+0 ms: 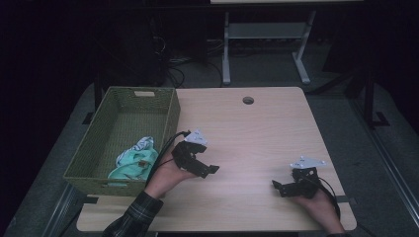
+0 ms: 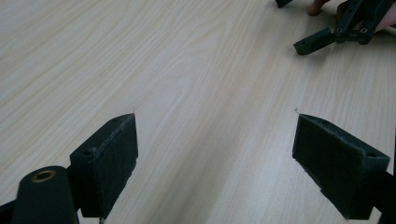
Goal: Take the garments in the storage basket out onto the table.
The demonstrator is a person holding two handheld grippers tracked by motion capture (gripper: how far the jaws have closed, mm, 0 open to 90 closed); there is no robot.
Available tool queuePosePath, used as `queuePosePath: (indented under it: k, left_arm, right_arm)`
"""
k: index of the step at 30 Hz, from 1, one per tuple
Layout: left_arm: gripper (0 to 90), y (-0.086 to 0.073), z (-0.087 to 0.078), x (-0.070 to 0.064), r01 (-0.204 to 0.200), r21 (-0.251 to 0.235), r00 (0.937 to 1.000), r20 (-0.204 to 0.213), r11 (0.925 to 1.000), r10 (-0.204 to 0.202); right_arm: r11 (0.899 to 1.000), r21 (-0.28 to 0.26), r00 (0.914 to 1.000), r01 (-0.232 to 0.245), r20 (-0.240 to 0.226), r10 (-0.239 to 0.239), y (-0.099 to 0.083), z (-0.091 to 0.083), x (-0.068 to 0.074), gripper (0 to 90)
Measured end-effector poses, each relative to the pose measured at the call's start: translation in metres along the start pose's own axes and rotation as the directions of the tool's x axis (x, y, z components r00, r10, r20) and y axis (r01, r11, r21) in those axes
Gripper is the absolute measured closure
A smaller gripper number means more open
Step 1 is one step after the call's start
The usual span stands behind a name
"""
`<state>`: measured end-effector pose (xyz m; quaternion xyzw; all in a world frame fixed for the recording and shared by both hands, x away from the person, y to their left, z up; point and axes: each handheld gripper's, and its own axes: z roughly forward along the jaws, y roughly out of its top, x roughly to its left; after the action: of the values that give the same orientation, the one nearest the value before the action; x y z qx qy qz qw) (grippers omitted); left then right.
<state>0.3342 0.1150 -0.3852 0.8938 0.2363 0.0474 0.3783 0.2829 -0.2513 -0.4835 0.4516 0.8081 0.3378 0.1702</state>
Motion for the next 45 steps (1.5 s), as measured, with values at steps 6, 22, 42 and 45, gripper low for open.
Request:
queuePosePath:
  k: [6,22,42,45]
  left_arm:
    - [13.5,0.004,-0.006,0.004,0.000,-0.008,1.0000,0.000,1.0000,0.000]
    - [13.9,0.009,-0.025,0.017,-0.004,-0.018,0.9997,-0.024,0.9998,0.003]
    - [14.5,0.005,-0.046,0.029,0.021,-0.022,0.9983,-0.054,0.9995,-0.022]
    - [15.6,0.003,-0.050,0.031,0.034,-0.026,0.9979,-0.055,0.9991,-0.036]
  right_arm:
    - [1.000,-0.001,1.0000,0.002,0.000,-0.002,0.000,0.000,0.000,0.0]
    - [1.000,-0.001,1.0000,0.002,0.000,-0.002,0.000,0.000,0.000,0.0]
    - [1.000,0.000,1.0000,0.001,0.000,-0.001,0.000,0.000,0.000,0.0]
    - [1.000,0.000,1.0000,0.001,0.000,-0.001,0.000,0.000,0.000,0.0]
